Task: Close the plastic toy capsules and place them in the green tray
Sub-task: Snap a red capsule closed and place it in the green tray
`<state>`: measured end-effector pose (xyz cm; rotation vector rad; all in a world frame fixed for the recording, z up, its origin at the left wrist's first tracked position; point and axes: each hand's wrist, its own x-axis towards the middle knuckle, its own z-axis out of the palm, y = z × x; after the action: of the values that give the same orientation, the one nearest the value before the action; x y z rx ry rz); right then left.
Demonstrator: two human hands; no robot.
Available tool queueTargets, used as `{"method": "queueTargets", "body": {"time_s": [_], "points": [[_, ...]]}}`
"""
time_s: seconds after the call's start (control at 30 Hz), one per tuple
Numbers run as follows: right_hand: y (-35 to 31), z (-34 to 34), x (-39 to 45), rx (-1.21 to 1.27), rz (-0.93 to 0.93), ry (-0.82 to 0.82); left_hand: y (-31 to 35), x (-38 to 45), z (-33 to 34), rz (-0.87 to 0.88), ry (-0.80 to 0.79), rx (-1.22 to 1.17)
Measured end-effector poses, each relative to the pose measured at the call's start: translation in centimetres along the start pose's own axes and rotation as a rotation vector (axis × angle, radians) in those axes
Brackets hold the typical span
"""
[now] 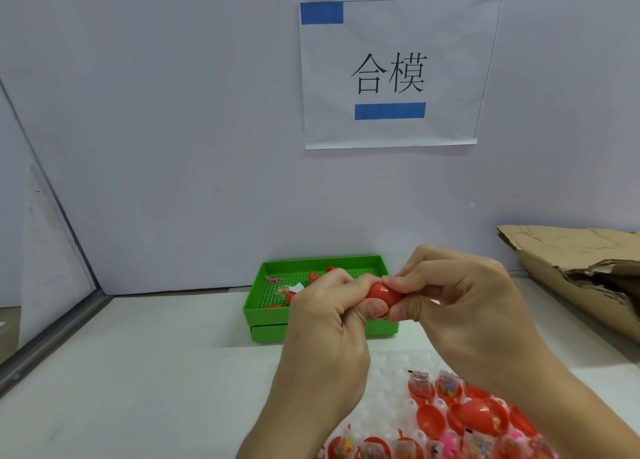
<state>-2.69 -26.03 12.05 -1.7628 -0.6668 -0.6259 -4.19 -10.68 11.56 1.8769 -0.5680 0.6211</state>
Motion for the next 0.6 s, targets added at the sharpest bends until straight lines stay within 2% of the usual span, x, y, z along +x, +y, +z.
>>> {"method": "queueTargets", "body": {"time_s": [0.27, 0.47, 0.6], "points": [[-0.2, 0.5, -0.2, 0.002, -0.022, 0.006, 0.5, 0.1, -0.5, 0.002, 0.008, 0.056], [-0.5, 1.0, 0.2, 0.036, 0.030, -0.078, 0.4, 0.4, -1.7, -0.268, -0.008, -0.367], [-1.3, 0.3, 0.4, 0.084, 0.041, -0.112, 0.6, 0.6, -2.0, -0.296, -0.003, -0.449]]}}
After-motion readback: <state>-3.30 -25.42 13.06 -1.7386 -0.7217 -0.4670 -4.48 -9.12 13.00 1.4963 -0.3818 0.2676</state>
